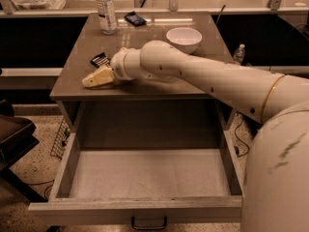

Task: Place rxbar chocolate into top drawer

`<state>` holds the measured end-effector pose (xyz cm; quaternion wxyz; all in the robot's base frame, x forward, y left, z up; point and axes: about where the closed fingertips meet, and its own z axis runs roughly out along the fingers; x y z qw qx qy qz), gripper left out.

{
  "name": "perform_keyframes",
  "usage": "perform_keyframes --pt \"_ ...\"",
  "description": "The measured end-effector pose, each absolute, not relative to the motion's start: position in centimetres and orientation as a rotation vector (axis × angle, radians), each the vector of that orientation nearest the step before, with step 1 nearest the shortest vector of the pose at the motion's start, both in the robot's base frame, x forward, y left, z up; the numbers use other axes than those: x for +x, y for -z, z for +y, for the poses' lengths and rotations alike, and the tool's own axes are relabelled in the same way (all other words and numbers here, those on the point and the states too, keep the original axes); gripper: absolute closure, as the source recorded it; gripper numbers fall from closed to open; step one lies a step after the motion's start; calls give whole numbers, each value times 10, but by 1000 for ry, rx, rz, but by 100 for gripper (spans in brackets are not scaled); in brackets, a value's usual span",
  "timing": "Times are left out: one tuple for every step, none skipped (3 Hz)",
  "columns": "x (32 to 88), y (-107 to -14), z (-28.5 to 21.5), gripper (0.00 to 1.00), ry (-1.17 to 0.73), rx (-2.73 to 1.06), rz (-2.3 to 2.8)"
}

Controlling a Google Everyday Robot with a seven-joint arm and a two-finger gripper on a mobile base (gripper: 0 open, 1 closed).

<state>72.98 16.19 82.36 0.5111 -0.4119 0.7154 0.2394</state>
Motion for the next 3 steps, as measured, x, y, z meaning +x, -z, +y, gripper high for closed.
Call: perform_keyframes --pt "724 -811 170 17 -611 -1011 1745" --pt "722 -806 174 41 -628 -1011 1752" --pt "722 -811 174 64 -628 -1011 1752"
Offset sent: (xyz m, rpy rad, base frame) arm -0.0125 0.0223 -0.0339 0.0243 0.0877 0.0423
